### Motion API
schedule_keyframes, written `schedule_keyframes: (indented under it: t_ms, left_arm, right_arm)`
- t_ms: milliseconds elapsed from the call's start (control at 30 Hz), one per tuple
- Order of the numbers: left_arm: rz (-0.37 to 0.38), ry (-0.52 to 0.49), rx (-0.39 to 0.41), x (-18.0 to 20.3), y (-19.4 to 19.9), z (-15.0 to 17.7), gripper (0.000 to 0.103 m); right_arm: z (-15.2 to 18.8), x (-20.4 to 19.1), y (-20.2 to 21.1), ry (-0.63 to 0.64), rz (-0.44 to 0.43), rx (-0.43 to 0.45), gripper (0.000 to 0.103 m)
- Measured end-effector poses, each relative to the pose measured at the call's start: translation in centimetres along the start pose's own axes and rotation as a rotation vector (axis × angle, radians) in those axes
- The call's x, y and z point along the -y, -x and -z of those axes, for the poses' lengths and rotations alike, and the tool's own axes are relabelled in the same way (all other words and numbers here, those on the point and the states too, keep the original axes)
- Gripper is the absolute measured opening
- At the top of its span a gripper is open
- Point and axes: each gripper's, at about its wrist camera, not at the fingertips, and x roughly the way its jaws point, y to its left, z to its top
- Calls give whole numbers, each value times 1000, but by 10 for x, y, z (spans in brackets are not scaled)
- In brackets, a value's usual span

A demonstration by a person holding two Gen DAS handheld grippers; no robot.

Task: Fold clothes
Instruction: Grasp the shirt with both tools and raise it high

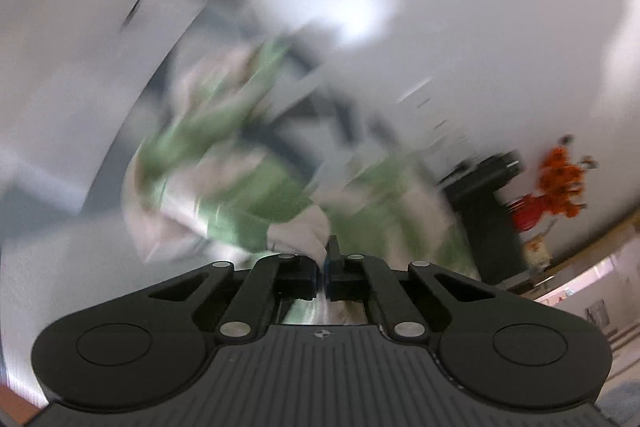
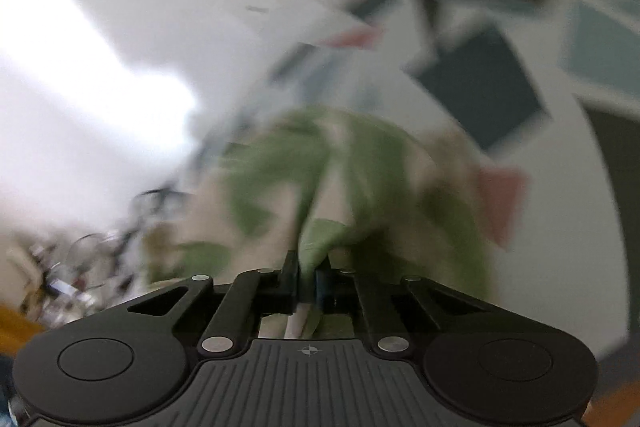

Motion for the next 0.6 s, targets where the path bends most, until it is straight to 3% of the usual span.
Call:
schedule_keyframes:
  t_ms: [233,367,600]
  left_arm:
    - [189,-167,206,71,19,-65,3]
    - [231,-285,331,109,31,-100,3]
    - [302,-317,488,156,54,-160,3]
  right_arm:
    - [-54,-108,52,177,-281,237,6]
    - [-85,-161,69,299,-293,319,5]
    - [-130,-224,113,305,-288,501,4]
